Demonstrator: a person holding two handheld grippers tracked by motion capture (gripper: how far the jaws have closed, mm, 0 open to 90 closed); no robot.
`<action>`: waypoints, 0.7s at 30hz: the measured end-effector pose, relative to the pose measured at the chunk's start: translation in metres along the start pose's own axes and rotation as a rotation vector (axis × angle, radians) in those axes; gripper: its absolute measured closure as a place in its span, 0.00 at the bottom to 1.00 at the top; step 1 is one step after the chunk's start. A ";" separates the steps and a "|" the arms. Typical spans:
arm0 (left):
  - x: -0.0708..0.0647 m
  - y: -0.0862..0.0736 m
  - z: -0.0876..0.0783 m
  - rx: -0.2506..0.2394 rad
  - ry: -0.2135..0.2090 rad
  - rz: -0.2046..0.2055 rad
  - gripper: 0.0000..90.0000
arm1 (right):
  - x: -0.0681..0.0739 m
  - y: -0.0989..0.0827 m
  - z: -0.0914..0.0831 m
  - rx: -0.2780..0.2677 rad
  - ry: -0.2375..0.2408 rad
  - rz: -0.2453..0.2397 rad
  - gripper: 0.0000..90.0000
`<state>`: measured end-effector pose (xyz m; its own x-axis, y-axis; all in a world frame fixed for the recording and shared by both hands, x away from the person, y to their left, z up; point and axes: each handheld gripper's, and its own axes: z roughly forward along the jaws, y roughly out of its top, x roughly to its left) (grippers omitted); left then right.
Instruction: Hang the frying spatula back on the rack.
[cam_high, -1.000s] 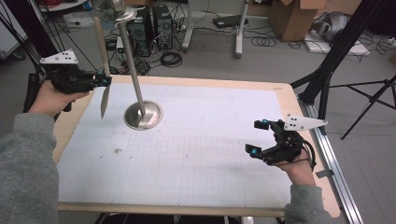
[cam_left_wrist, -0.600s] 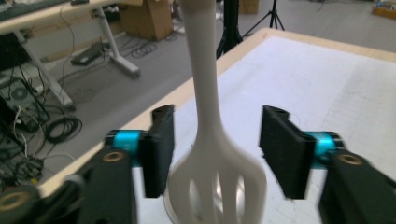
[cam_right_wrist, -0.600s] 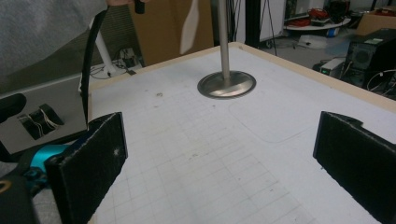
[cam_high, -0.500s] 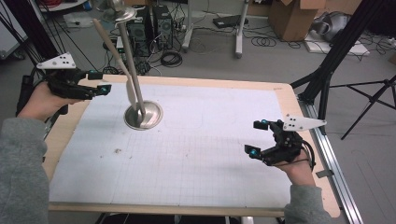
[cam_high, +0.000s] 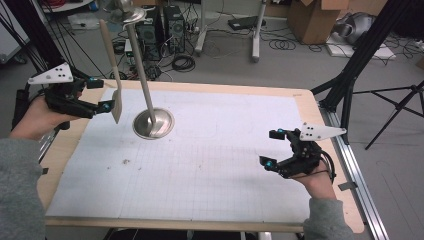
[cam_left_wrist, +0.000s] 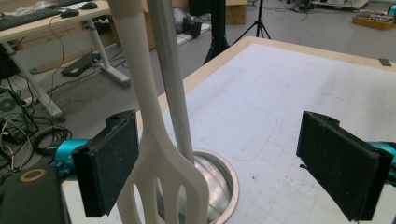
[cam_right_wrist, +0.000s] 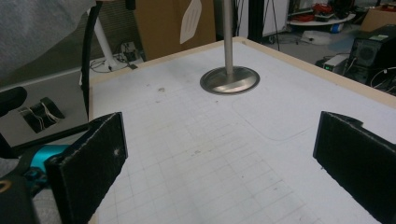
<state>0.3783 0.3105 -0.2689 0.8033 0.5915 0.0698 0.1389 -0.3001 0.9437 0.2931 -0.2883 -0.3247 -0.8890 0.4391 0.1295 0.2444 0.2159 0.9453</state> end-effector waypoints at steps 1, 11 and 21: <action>-0.002 -0.002 -0.001 -0.007 0.000 0.005 0.15 | 0.000 0.000 0.000 0.002 0.001 0.002 0.02; -0.014 -0.020 -0.020 -0.053 0.050 0.008 0.15 | 0.002 0.001 0.004 0.009 0.008 -0.009 0.02; -0.030 -0.037 -0.033 -0.075 0.086 0.021 0.15 | 0.003 0.002 0.006 0.018 0.011 -0.011 0.02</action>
<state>0.3301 0.3288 -0.2949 0.7524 0.6487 0.1144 0.0760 -0.2580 0.9631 0.2931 -0.2811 -0.3247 -0.8958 0.4274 0.1221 0.2411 0.2364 0.9413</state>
